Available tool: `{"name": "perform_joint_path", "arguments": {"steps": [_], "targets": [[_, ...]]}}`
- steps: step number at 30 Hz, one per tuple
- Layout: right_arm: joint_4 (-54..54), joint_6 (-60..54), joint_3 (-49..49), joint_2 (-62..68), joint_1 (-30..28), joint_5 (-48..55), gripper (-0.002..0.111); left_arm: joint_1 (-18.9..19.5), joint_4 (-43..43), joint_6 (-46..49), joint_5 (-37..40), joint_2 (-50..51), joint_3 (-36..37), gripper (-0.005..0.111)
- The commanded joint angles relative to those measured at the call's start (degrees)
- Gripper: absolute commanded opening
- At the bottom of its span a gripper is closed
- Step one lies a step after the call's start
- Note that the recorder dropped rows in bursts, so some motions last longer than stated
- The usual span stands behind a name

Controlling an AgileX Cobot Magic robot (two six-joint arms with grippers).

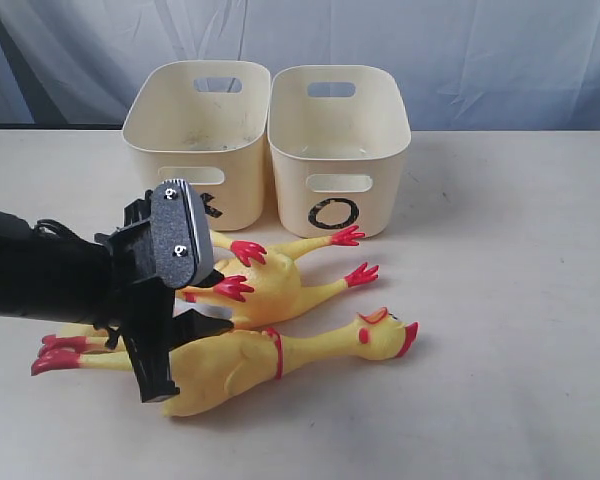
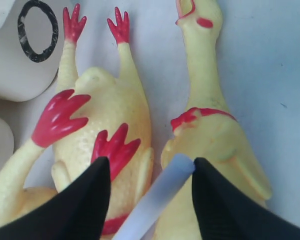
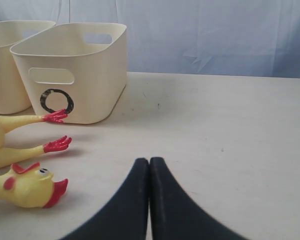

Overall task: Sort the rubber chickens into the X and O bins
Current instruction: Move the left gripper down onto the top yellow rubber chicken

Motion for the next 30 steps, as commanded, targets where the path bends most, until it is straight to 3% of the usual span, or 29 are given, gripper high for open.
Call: {"name": "perform_joint_path", "arguments": {"steps": [1,30], "targets": [[0.10,-0.10,0.29,-0.33,0.20,-0.39,0.000,-0.32,-0.72,1.75,2.15,0.14,-0.15,0.048],[0.10,-0.10,0.29,-0.33,0.20,-0.39,0.000,-0.32,0.43,1.75,2.04,2.87,-0.15,0.047]]}}
